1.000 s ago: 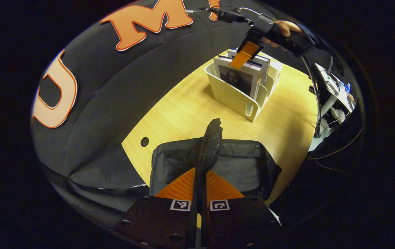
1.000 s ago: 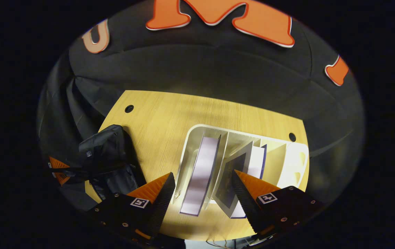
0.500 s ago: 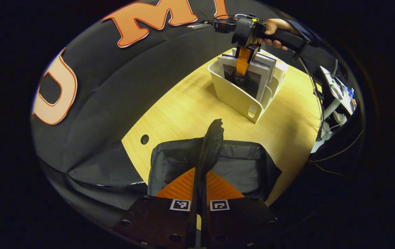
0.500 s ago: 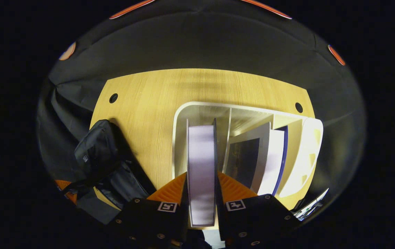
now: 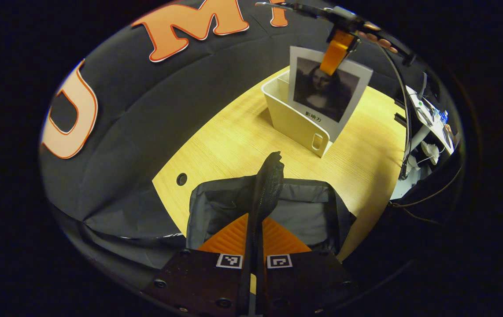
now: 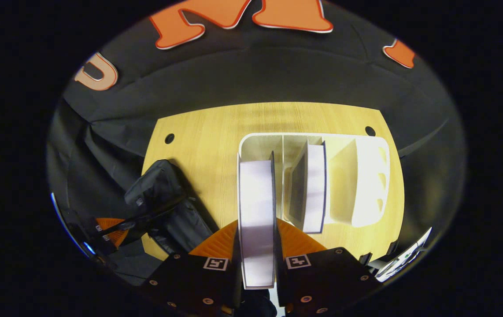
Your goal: Open the schoolbag, grab two books from the bookshelf and put them into the schoolbag.
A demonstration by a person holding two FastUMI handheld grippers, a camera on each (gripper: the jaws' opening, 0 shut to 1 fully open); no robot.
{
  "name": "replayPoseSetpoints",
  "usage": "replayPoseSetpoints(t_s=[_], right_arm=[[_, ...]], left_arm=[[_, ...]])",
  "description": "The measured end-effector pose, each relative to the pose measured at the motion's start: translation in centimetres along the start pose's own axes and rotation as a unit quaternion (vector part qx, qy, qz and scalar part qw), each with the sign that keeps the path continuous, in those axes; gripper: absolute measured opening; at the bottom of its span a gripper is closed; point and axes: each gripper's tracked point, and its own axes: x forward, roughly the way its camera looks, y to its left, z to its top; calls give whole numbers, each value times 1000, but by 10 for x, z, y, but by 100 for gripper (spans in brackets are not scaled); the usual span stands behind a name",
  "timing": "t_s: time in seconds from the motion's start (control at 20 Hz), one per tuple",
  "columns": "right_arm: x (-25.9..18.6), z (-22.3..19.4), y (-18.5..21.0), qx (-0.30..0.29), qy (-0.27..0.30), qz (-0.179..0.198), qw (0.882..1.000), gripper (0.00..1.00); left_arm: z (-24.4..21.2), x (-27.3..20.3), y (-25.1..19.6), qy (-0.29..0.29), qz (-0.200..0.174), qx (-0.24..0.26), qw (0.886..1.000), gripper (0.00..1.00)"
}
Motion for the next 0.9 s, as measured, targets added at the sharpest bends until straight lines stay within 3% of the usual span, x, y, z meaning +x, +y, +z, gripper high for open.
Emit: replayPoseSetpoints(t_s=[0.25, 0.55, 0.9], right_arm=[[-49, -34, -12, 45, -37, 19, 998, 33], [-91, -63, 6, 89, -83, 79, 989, 31], [-59, -107, 48, 171, -97, 163, 967, 31]], left_arm=[[2, 3, -7, -21, -14, -12, 1000, 6], [7, 0, -4, -42, -25, -13, 999, 6], [11, -3, 0, -70, -38, -63, 995, 6]])
